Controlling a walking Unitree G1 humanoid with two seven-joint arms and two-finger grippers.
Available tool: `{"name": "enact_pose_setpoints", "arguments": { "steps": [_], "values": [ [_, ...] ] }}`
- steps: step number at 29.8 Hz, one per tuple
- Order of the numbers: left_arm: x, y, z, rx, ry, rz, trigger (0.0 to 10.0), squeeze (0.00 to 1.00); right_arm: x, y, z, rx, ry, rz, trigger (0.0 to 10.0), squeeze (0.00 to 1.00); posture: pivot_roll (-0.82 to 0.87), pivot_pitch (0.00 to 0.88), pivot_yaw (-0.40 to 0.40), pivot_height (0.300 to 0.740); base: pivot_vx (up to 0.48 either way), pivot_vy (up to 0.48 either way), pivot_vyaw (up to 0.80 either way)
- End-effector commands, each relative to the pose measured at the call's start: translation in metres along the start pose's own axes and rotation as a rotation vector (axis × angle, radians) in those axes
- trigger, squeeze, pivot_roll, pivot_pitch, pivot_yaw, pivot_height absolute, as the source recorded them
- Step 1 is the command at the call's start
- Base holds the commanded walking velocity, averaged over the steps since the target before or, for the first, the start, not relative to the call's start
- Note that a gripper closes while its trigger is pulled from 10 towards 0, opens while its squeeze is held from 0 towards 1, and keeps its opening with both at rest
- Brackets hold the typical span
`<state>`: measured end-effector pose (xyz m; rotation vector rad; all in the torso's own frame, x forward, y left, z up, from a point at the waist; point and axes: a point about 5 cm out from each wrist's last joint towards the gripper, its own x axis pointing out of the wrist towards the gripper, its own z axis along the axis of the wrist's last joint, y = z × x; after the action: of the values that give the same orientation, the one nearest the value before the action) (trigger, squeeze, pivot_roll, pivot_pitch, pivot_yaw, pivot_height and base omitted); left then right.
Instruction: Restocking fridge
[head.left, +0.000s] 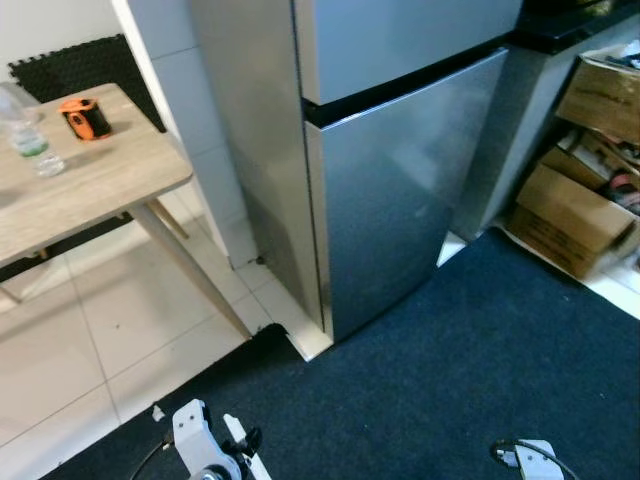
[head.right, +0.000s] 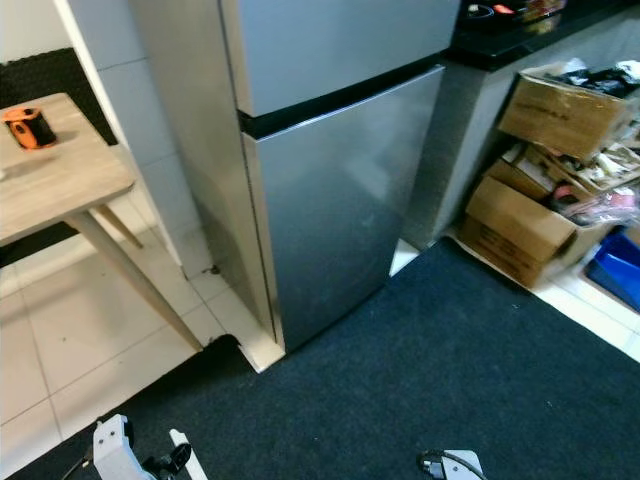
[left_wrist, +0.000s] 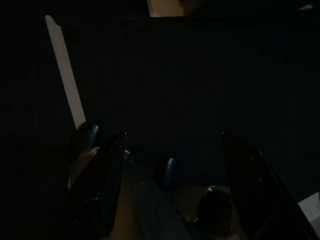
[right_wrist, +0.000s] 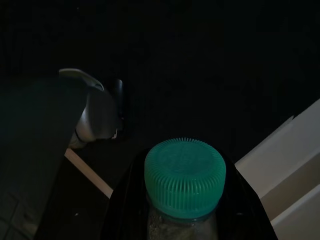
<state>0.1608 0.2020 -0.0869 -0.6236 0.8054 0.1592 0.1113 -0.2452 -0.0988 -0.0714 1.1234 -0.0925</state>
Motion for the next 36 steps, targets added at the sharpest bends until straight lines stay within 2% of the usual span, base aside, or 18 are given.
{"name": "enact_pose_setpoints", "arguments": {
  "steps": [1, 23, 36],
  "values": [
    [-0.0016, 0.0040, 0.0018, 0.011, -0.003, 0.011, 10.0, 0.00, 0.0005, 0.0046, -0.0012, 0.005, 0.005, 0.012, 10.0, 0.00, -0.03, 0.046, 0.011, 0.740, 0.330, 0.000, 0.00],
    [-0.0011, 0.0024, 0.0005, 0.021, 0.005, 0.002, 10.0, 0.00, 0.0011, 0.0078, 0.0005, -0.015, 0.001, 0.024, 10.0, 0.00, -0.03, 0.044, 0.013, 0.740, 0.334, 0.000, 0.00],
    [-0.0011, 0.0025, 0.0009, 0.006, 0.004, -0.003, 10.0, 0.00, 0.0011, 0.0092, -0.0005, -0.017, 0.003, 0.027, 10.0, 0.00, -0.03, 0.044, 0.013, 0.740, 0.021, -0.030, 0.00]
  ]
}}
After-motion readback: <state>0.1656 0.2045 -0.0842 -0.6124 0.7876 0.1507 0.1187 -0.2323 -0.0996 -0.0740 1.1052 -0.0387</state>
